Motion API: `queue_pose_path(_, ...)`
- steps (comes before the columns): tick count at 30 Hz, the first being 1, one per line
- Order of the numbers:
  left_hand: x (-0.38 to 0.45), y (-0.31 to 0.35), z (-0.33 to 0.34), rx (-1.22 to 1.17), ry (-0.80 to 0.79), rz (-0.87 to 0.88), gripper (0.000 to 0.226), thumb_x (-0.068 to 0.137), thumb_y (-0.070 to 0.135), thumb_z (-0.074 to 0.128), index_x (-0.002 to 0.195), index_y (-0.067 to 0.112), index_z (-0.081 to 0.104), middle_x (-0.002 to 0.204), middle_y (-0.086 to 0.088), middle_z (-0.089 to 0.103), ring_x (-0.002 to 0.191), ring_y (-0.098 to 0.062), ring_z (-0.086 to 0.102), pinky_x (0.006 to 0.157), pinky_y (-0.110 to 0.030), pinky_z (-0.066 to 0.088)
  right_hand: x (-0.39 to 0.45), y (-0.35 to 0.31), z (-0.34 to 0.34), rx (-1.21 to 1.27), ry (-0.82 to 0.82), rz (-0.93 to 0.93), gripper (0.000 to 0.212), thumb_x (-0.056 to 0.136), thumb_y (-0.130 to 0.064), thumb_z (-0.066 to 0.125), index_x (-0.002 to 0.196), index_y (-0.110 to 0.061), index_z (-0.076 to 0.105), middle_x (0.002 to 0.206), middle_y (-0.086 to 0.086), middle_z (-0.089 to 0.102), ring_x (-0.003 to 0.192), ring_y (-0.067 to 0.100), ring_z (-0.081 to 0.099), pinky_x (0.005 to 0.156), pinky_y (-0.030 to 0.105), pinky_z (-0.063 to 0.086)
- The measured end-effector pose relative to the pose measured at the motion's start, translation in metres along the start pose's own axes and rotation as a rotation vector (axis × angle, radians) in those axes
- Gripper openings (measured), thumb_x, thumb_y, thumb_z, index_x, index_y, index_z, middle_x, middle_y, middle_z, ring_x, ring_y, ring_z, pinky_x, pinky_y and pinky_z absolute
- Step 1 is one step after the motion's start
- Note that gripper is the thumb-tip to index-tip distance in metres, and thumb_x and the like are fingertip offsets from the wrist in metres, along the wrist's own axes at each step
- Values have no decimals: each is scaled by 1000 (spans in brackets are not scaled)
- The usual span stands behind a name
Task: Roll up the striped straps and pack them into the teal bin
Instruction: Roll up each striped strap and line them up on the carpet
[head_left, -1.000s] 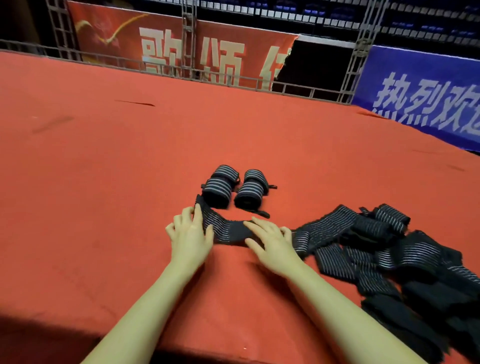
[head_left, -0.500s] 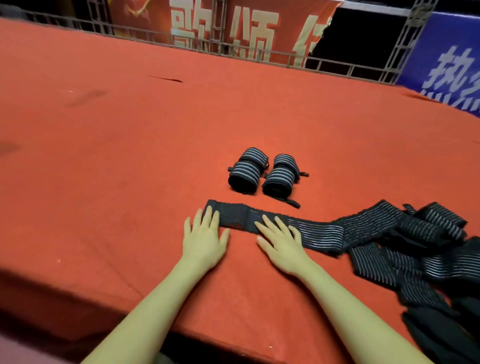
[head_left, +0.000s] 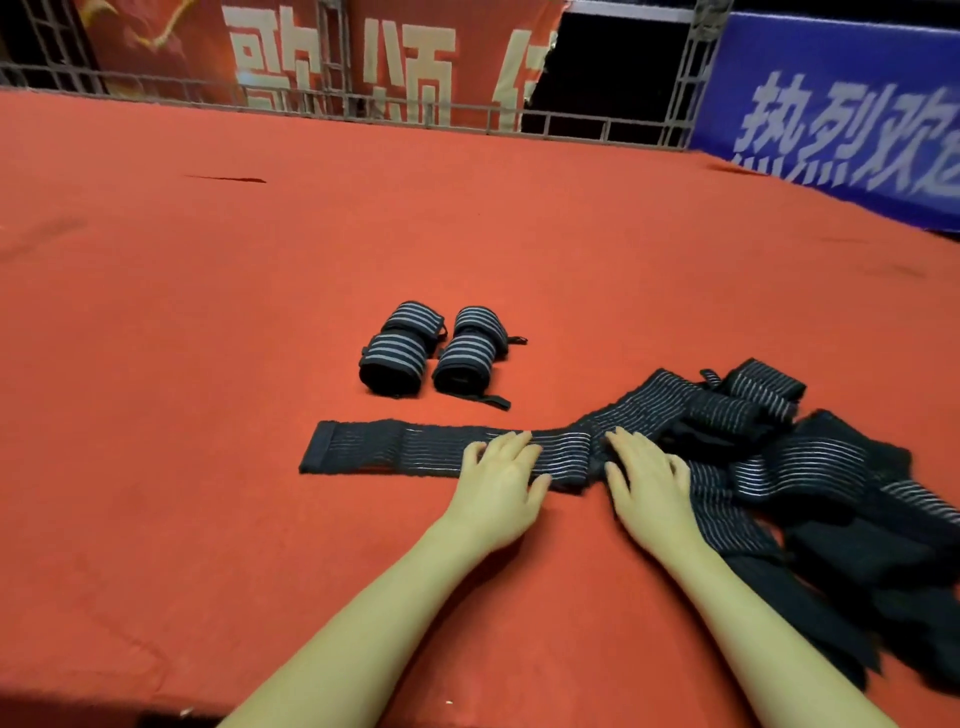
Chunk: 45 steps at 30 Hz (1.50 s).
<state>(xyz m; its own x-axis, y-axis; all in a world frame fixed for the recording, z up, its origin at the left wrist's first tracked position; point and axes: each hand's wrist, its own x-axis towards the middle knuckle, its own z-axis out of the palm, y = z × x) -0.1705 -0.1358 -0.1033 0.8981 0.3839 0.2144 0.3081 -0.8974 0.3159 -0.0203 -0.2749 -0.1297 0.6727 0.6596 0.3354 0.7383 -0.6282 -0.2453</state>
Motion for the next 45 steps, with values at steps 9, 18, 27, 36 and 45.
queue_pose_path(9,40,33,39,99,11,-3,66,80,59,25,111,15,65,118,-3,65,112,-29,55,98,-47,34,-2,19,-6,-111,-269,5,46,103,-46,17,149,-43,20,159,-15,13,147,4,5,117,38,-4)
queue_pose_path(18,42,25,56,32,346,-134,25,78,32,39,73,15,57,79,1,64,74,-25,60,76,-37,27,-6,26,-8,-89,-216,58,47,101,-51,20,147,-43,29,158,-15,19,147,5,8,118,43,-8)
queue_pose_path(27,35,2,58,-13,390,-230,22,79,28,50,76,9,61,104,-9,62,95,-31,57,84,-39,24,4,22,-1,-139,-140,100,52,91,-66,37,127,-32,54,143,-10,47,139,17,32,111,50,-3)
queue_pose_path(36,30,-1,50,-303,523,-252,17,86,29,48,82,14,55,109,0,54,101,-19,50,87,-28,16,12,20,4,36,154,192,20,98,-37,43,94,-23,57,77,-7,63,87,16,62,101,42,17)
queue_pose_path(45,31,-1,45,-244,73,9,42,101,45,26,134,34,50,143,17,42,131,-4,31,99,-26,13,26,18,-26,239,490,261,36,95,-39,41,112,-18,64,102,-7,67,95,16,58,85,26,14)
